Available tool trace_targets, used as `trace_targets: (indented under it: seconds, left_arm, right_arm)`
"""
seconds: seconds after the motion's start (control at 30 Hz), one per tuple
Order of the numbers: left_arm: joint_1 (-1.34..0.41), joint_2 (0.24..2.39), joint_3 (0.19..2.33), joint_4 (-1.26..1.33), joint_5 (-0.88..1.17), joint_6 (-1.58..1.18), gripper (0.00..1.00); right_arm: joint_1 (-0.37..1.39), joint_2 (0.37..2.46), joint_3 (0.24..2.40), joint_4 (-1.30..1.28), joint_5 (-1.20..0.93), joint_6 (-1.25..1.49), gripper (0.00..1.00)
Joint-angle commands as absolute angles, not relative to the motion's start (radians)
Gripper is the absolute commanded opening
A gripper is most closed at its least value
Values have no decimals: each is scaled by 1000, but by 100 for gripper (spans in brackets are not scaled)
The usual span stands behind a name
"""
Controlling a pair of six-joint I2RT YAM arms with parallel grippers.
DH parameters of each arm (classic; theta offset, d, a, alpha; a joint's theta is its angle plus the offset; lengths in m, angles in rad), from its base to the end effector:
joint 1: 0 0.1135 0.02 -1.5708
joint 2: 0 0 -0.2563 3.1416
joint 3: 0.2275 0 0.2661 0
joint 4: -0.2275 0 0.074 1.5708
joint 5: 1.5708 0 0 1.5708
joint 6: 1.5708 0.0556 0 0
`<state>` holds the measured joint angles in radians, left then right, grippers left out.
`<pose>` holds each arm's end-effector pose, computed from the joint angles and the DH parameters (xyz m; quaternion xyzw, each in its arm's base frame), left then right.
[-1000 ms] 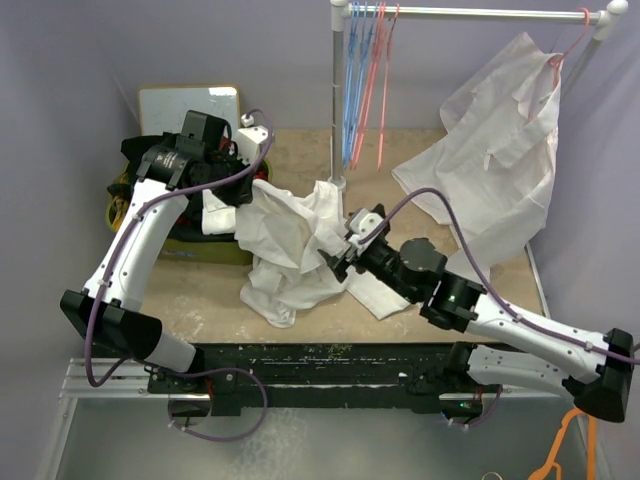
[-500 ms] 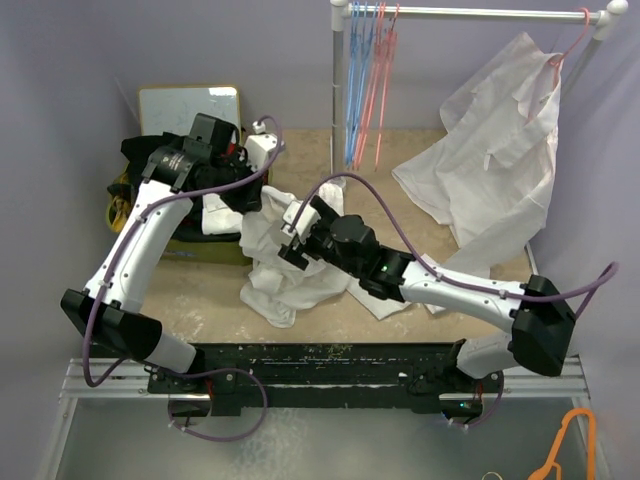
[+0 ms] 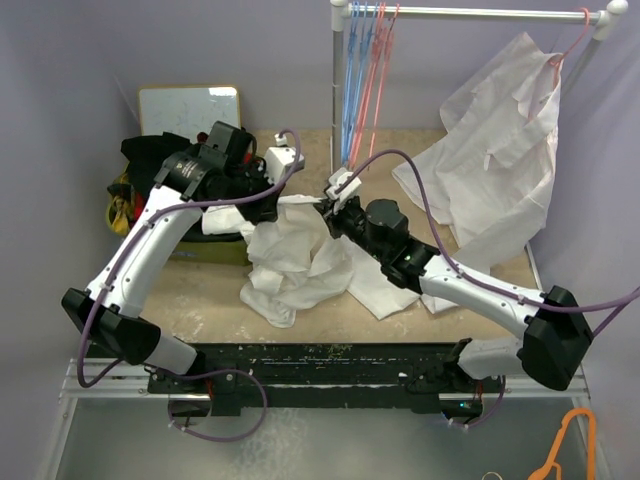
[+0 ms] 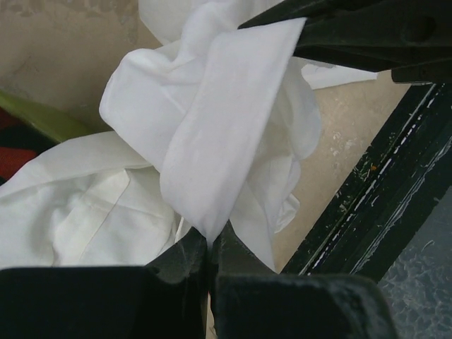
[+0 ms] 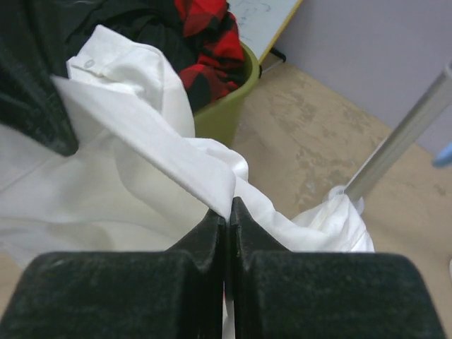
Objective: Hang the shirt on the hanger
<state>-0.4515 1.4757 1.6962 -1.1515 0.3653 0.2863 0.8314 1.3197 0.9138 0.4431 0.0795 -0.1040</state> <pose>0.2709 -0.1534 0.3829 0.3899 0.8501 -0.1974 0.2940 0.2374 0.2538 0.3194 -0.2870 0.6317 0.2302 0.6823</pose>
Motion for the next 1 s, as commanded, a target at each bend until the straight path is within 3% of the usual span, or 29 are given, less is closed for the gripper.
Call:
trace_targets:
  seconds: [0.0,0.07,0.1,0.17,0.2,0.27,0.33,0.53,0.63,0.7,0.8,0.9,0.97]
  left_arm:
    - [-473,1493,1768,-1167,361,307,0]
    - [-474,1514,1806,-1158,333,269,0]
    - [-473,1520,1816,-1150,317,252,0]
    - [-472,1521,1816,-1129,275,227,0]
    - [-472,1516,1810,-1116,254,215,0]
    - [-465,1497,1795,-1095,228,201,0]
    - [-453,1486,1774,-1083,238,191,0]
    - [-426,1454,1698,-1060,270,178,0]
    - [-410,1439,1678,-1056,291,156,3]
    - [-396,1422,1670,-1046,280,126,6]
    - [-371,1393,1655,-1026,263,92,8]
    - [-342,1367,1633,-1013,282,91,10]
    - [-330,1352,1620,-1009,301,95,11]
  right_arm:
    - [793,1281,936,336,331,148,0]
    - [793,1254,928,330,275,241,0]
    - [793,1238,916,344,225,268,7]
    - [794,1196,882,396,165,273,38]
    - [794,1174,871,399,127,284,47]
    - [793,1122,848,398,108,308,57]
    - [793,1063,845,358,127,312,61]
    - [793,955,1082,-48,261,278,66]
    - [794,937,1195,-128,409,293,66]
    - [793,972,1274,-171,541,301,63]
    - [772,1056,1383,-192,681,273,50]
    - [617,1156,1501,-223,526,286,40]
    - [523,1226,1596,-238,410,299,39]
